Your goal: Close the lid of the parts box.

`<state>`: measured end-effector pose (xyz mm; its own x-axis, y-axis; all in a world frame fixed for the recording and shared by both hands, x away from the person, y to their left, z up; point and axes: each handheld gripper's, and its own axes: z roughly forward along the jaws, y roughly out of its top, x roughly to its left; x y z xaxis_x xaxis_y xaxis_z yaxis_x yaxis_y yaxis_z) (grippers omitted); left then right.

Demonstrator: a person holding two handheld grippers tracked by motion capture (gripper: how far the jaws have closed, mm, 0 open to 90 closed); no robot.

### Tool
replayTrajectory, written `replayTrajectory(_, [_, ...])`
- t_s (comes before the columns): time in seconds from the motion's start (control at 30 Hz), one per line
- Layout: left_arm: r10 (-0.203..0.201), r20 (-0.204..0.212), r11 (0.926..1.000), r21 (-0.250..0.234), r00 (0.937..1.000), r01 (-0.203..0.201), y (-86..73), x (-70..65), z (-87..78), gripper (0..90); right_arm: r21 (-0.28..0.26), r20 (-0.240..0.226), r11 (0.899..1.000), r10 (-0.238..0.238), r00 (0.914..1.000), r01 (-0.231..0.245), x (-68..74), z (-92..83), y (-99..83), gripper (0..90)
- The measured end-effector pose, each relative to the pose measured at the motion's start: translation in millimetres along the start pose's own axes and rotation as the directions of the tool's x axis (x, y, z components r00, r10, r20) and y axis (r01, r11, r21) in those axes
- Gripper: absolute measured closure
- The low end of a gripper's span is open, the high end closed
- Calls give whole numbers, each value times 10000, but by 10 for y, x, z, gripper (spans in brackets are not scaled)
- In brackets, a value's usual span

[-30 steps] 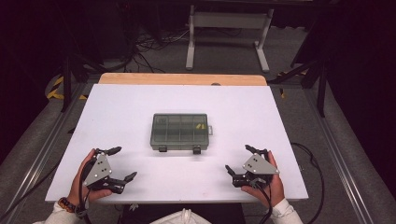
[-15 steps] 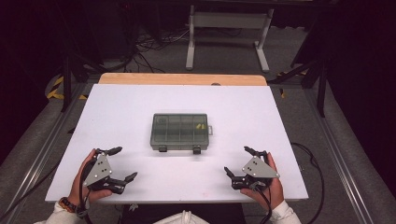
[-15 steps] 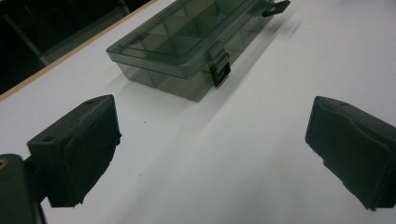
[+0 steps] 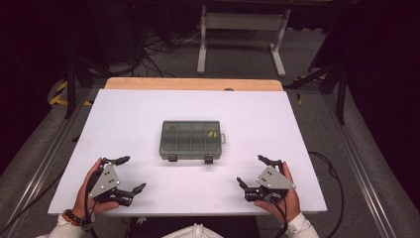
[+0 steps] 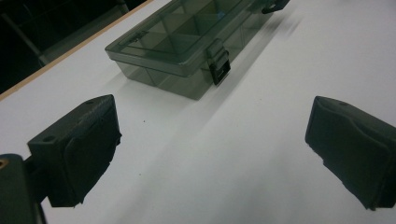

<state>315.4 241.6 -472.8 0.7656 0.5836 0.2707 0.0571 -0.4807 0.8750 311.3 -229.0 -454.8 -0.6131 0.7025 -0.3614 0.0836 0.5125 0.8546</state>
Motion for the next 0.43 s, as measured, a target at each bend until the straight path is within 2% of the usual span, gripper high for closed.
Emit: replayTrajectory(0.43, [-59, 37, 10000, 39, 10000, 59, 21, 21, 34, 44, 37, -246, 9998, 209, 9995, -209, -27, 22, -12, 68])
